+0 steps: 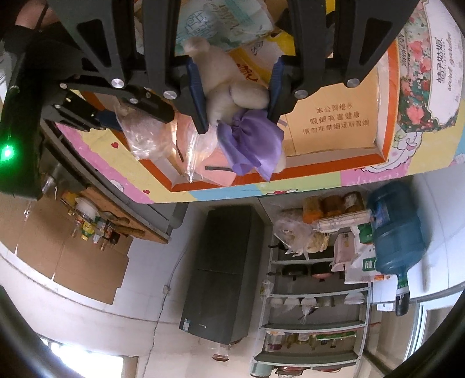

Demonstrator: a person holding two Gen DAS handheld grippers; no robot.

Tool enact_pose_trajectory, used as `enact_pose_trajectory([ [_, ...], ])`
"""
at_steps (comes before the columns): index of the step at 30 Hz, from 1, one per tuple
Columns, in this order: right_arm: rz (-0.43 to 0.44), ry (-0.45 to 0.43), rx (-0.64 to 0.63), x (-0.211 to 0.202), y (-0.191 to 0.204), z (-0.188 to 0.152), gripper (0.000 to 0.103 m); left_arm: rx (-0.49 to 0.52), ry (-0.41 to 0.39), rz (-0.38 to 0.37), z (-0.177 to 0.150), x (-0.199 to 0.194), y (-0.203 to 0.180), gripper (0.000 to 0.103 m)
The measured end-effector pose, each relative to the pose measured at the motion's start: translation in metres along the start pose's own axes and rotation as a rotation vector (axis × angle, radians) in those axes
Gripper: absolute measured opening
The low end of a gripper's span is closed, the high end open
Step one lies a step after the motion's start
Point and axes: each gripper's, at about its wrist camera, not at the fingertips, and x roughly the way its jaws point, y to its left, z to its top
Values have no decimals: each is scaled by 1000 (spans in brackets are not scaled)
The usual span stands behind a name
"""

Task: Organize soft objects
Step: 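Carry the plush toy and clear bag into the orange tray box and open both grippers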

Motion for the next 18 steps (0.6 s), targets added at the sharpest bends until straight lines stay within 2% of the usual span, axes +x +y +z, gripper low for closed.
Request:
enact_pose_trajectory([
  [3, -3, -2, 3, 0, 0, 0, 54, -18, 3, 0, -1, -1, 3, 52],
  [5, 2, -3, 6, 0, -2, 0, 56, -19, 0, 9, -1, -3, 4, 64],
  [7, 4, -6, 12, 0, -3, -1, 58, -12, -7, 17, -2, -6, 2, 69],
  [18, -14, -22, 25, -15, -1, -6, 60, 2, -49, 29, 2, -31, -3, 69],
])
